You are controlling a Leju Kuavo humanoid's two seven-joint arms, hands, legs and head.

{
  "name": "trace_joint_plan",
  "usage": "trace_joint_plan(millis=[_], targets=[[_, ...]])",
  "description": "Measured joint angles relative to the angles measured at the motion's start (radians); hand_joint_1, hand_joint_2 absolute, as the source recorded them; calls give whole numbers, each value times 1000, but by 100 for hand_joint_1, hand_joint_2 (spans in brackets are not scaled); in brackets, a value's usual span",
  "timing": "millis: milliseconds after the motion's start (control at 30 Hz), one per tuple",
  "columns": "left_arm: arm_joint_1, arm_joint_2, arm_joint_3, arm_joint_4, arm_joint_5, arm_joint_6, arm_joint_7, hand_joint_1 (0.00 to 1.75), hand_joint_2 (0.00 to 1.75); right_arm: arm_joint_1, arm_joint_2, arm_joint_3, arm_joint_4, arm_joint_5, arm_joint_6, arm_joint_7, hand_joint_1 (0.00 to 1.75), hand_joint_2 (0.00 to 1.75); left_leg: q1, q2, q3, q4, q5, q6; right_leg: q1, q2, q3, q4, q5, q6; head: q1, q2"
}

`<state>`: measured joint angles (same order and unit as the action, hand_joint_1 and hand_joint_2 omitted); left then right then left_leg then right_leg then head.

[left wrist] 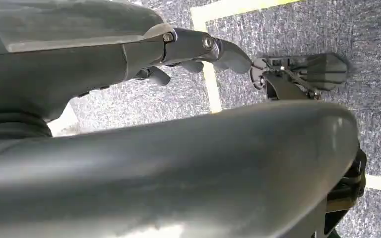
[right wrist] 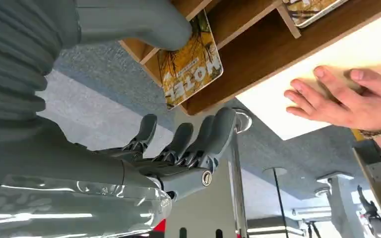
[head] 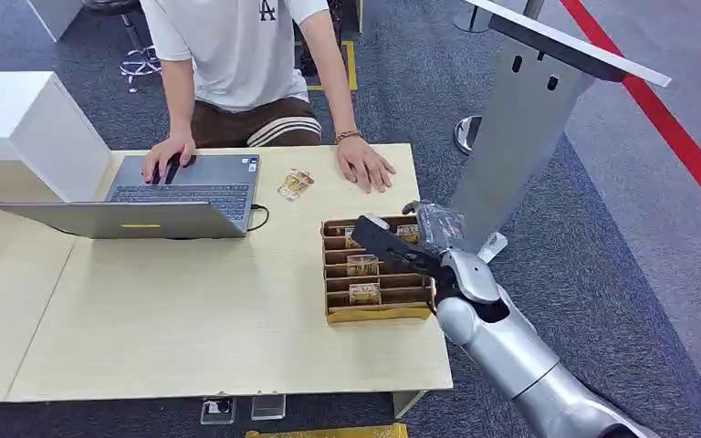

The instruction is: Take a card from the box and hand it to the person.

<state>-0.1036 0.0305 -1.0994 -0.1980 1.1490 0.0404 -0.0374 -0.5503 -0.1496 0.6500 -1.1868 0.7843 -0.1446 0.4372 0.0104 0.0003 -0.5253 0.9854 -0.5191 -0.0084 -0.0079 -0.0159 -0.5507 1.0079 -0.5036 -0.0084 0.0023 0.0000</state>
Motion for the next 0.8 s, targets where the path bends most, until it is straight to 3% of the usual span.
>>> trace_joint_plan(millis=[800], targets=[[0,0,0,0,0,0,0,0,0,1,-2,0,-5,0,1,0,84,175,0,0,0,0,0,0,0,0,0,0,0,0,0,0]])
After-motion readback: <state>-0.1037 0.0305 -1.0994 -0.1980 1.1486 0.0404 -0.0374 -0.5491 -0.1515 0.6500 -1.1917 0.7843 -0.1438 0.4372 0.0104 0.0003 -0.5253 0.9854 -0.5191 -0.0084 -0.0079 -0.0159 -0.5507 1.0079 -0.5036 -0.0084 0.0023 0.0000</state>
